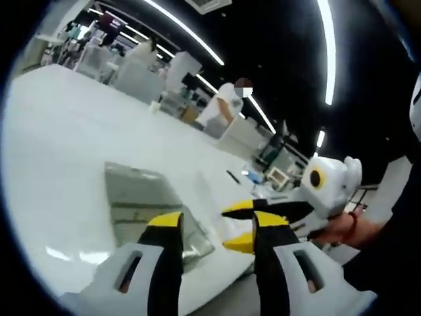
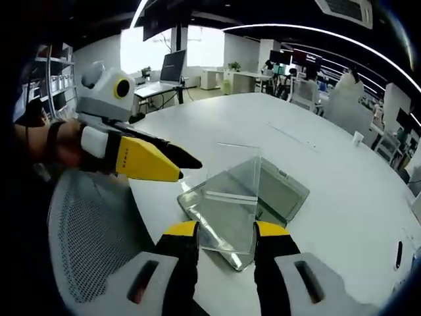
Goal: Insert the divider into the dual guide fixture by aligning both edges with the guide slots and pushing it downward to the bottom, including one-sided entry, uneven engagement, binding, and posture correction.
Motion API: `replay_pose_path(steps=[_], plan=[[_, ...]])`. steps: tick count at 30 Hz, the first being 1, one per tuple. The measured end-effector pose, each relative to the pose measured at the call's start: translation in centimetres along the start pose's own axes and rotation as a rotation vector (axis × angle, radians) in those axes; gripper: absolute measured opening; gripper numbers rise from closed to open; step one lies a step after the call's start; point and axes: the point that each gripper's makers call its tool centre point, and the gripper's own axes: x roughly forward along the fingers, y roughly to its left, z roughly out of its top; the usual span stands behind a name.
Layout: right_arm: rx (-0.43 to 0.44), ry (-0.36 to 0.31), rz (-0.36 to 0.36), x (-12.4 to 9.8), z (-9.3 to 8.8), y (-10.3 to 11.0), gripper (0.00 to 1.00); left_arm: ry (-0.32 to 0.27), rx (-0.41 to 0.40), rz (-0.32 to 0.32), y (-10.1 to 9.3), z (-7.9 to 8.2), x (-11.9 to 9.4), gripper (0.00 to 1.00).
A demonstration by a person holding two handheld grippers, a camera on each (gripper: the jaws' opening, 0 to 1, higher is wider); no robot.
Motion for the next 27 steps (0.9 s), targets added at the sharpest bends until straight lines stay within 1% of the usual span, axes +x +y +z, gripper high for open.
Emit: replay_pose_path(steps=[4, 8, 12, 19, 22, 27], plan=[[-0.009, -0.011, 0.008, 0.0, 0.4, 0.5, 0.28, -0.015, 0.008, 0.012, 0.2, 0.2, 0.1, 0.27], [-0.009, -0.020, 0.010, -0.1, 0.6, 0.8, 0.28, -0.031, -0.018, 0.014, 0.3, 0.4, 0.3, 0.21], [-0.014, -0.027, 0.011, -0.4, 0.7, 1.1, 0.28, -0.049, -0.008, 0.018, 0.5, 0.7, 0.4, 0.12], [-0.012, -0.036, 0.006, -0.5, 0.9, 1.6, 0.28, -0.060, -0.047, 0.001, 0.8, 1.1, 0.8, 0.07], [-0.013, -0.038, 0.002, -0.4, 0.9, 1.6, 0.28, -0.069, -0.054, 0.002, 1.0, 1.2, 1.0, 0.01], [-0.013, -0.035, 0.001, -0.4, 0.8, 1.4, 0.28, -0.066, -0.070, -0.014, 0.7, 1.1, 1.0, 0.00]])
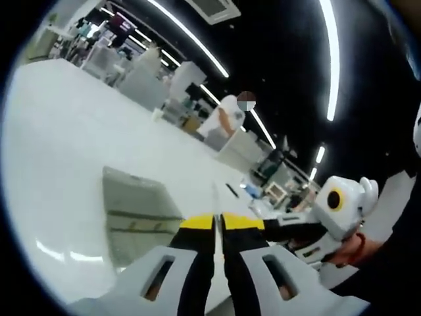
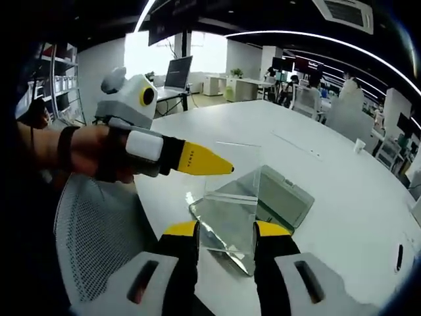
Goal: Insert the divider into the dual guide fixture by aligning both edges with the guide slots and pushing it downward to the bottom, including one-sided entry, uneven engagement, binding, and posture correction.
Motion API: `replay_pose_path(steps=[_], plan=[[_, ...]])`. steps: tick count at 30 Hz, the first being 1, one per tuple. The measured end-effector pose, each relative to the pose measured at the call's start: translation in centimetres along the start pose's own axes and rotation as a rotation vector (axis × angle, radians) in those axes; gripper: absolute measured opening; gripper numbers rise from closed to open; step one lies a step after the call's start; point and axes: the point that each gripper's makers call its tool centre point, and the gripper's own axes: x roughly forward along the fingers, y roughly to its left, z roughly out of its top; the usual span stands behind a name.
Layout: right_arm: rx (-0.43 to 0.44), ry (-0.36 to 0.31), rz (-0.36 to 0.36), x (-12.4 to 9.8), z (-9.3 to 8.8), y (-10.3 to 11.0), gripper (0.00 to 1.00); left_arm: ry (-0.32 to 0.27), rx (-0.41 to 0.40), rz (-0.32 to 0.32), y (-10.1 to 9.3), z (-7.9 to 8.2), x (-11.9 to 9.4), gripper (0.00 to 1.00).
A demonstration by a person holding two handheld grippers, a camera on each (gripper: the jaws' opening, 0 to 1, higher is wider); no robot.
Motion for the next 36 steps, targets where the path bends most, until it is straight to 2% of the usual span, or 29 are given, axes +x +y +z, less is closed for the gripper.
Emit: replay_pose_path(steps=[6, 9, 11, 15, 26, 29, 31, 33, 36], plan=[[-0.005, 0.000, 0.008, 0.0, -0.2, 0.1, 0.29, 0.016, -0.023, -0.034, -0.4, -0.1, -0.1, 0.00], [-0.001, -0.004, 0.022, 0.2, -0.1, 0.3, 0.30, 0.021, 0.000, -0.045, -0.7, -0.2, -0.3, 0.00], [0.012, -0.011, 0.045, 0.2, 0.0, 0.6, 0.29, 0.016, 0.047, -0.037, -0.8, -0.1, -0.5, 0.00], [0.023, -0.027, 0.055, 0.0, 0.2, 0.6, 0.31, 0.025, 0.048, -0.051, -1.0, 0.0, -0.8, 0.00], [0.110, -0.062, 0.152, -0.4, 0.5, 0.5, 0.29, 0.048, 0.081, -0.077, -1.1, 0.1, -2.1, 0.00], [0.105, -0.070, 0.168, -0.5, 0.6, 0.5, 0.29, 0.046, 0.083, -0.083, -1.1, 0.3, -2.3, 0.00], [0.029, -0.072, 0.210, -0.7, 0.7, 1.0, 0.28, 0.050, 0.088, -0.081, -1.1, 0.4, -2.3, 0.00], [0.041, -0.069, 0.220, -0.7, 0.7, 0.9, 0.28, 0.050, 0.103, -0.101, -1.4, 0.5, -2.3, 0.00], [0.050, -0.106, 0.250, -1.0, 1.3, 0.9, 0.27, 0.045, 0.119, -0.121, -1.8, 0.7, -2.3, 0.00]])
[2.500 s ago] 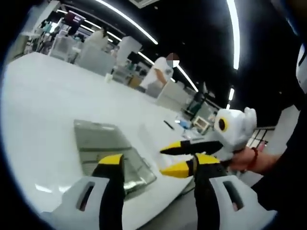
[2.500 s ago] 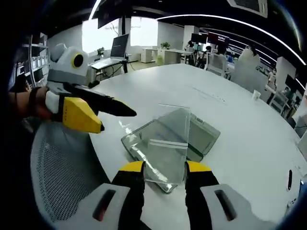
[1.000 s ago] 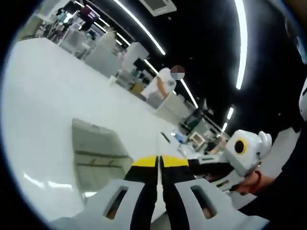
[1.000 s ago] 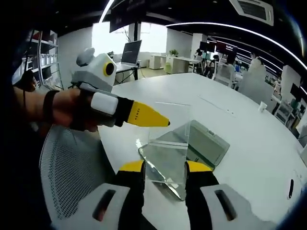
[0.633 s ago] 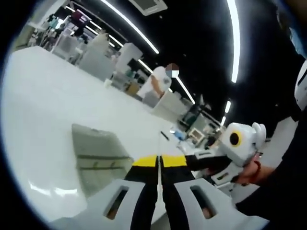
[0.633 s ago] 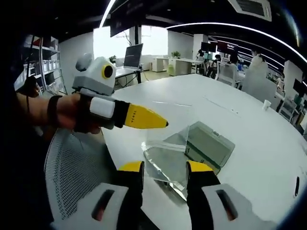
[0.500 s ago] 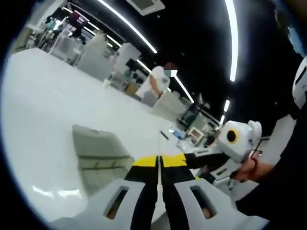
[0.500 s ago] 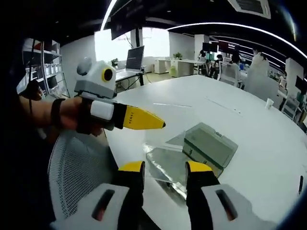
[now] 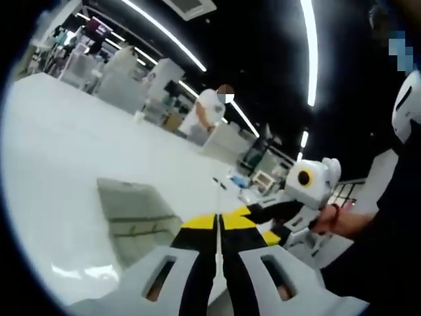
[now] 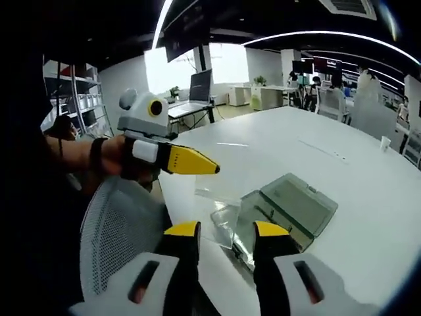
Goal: Insert the divider into the dual guide fixture by aligning both edges with the guide slots and pushing it downward to the bottom, including one-sided entry, uneven engagement, binding, and posture correction.
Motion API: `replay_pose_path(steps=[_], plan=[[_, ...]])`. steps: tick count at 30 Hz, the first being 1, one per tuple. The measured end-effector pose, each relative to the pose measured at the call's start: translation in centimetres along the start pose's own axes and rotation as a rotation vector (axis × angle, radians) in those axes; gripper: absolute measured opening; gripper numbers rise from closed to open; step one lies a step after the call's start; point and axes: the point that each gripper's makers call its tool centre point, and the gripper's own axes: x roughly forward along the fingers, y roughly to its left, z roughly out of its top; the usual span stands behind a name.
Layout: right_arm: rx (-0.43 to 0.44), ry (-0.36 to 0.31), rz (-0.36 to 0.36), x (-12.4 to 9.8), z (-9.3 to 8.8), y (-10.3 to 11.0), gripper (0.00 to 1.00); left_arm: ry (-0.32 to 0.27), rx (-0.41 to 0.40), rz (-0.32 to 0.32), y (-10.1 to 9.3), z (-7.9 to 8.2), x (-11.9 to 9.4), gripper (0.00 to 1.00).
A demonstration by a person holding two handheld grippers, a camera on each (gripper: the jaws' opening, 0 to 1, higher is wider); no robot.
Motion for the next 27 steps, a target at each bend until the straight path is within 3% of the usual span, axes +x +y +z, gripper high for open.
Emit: replay_pose_path(steps=[4, 16, 18, 21, 27], plan=[[0.023, -0.053, 0.038, -0.2, 0.8, 0.2, 0.27, 0.008, 0.022, -0.024, -0.4, 0.1, -0.3, 0.00], [0.133, -0.112, 0.182, -0.6, 1.7, 1.2, 0.21, -0.007, 0.005, -0.106, -2.0, 0.7, -1.0, 0.00], [0.141, -0.119, 0.192, -0.6, 1.9, 1.3, 0.19, -0.011, -0.005, -0.117, -2.2, 0.7, -1.1, 0.00], [0.208, -0.182, 0.223, -0.8, 2.8, 1.6, 0.18, -0.016, -0.013, -0.123, -2.2, 0.7, -1.1, 0.00], [0.245, -0.202, 0.247, -0.8, 2.9, 1.9, 0.17, -0.028, -0.036, -0.142, -2.9, 0.7, -0.9, 0.00]])
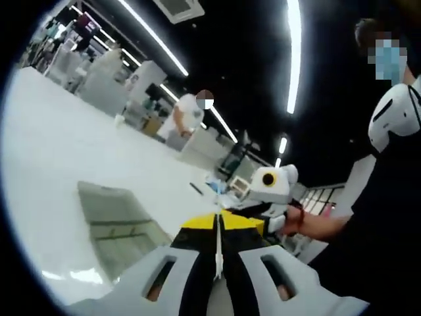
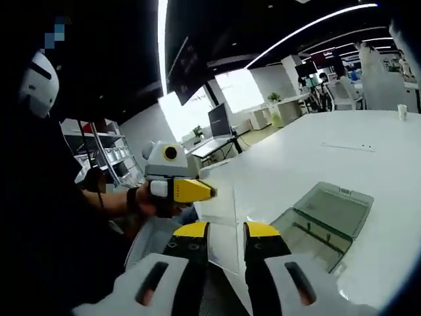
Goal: Insert the divider into the dual guide fixture by aligning both edges with the guide slots and pushing it downward to the bottom, including one-sided entry, uneven engagement, binding, and posture correction.
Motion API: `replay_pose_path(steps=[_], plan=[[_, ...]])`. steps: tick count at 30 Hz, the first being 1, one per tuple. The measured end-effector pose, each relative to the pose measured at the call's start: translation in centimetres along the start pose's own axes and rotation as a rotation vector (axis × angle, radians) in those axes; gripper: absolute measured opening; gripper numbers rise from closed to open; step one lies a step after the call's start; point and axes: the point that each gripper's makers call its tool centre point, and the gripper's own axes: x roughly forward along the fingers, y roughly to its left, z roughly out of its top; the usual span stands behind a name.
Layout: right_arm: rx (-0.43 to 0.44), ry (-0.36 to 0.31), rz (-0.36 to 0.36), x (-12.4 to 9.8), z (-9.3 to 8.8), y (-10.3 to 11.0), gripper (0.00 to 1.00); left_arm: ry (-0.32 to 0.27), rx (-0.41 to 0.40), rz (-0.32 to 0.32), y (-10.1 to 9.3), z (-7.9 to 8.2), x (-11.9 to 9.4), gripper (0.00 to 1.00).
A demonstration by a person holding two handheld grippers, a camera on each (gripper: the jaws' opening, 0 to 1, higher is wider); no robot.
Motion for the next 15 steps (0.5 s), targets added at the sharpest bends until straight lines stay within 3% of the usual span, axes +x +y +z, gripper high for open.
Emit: replay_pose_path(steps=[15], plan=[[0.177, -0.173, 0.114, -1.0, 2.6, 1.2, 0.11, -0.081, -0.059, -0.058, -1.4, 1.5, 0.0, 0.00]])
